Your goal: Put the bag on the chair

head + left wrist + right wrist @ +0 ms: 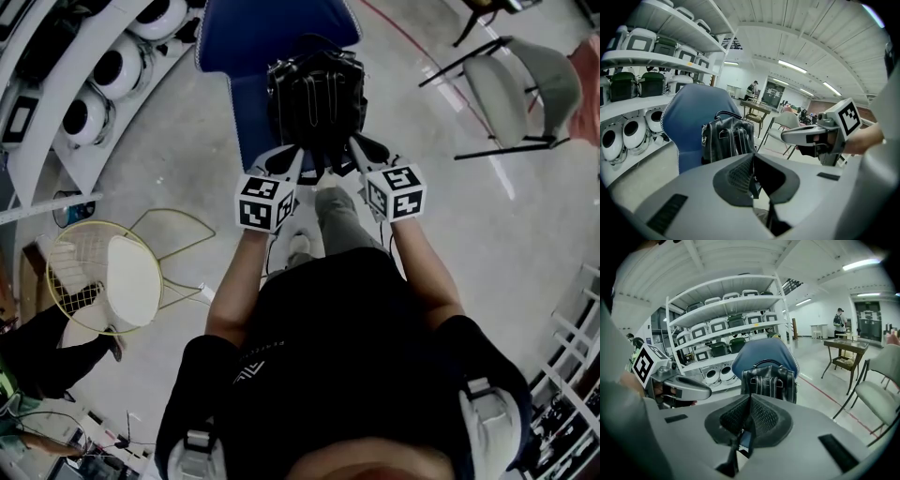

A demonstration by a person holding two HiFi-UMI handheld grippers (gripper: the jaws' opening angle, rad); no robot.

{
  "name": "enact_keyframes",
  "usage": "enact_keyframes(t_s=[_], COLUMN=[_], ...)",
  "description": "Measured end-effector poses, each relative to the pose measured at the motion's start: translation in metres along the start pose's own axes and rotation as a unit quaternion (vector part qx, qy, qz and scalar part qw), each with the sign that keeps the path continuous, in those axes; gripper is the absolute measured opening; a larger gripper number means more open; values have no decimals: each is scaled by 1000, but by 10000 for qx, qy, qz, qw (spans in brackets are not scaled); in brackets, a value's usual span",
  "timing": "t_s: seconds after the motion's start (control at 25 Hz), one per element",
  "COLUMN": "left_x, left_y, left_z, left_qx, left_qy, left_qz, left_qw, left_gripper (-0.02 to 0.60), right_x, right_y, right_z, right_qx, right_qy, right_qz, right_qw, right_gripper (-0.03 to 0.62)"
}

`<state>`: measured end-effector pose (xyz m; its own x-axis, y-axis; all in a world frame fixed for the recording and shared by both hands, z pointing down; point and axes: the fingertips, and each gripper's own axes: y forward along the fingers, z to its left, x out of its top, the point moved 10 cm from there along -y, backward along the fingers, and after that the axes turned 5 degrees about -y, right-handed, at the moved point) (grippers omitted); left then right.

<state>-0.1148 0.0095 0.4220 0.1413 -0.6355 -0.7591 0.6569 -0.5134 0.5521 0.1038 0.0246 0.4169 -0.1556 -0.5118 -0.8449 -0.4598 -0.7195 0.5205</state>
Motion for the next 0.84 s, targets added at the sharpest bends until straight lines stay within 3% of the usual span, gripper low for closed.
enact_keyframes(t_s=[0.84], left_x=[-3], left_y=[-9], left_z=[-5], left_qx=[-58], left_qy=[192], left_qz=[156], left_qw=[9997], left_gripper=[15], right_x=[-10], right_y=[-9], right_z=[15], right_qx=[44], right_qy=[225], right_qz=[-19], right_qw=[9997], right_gripper=[38])
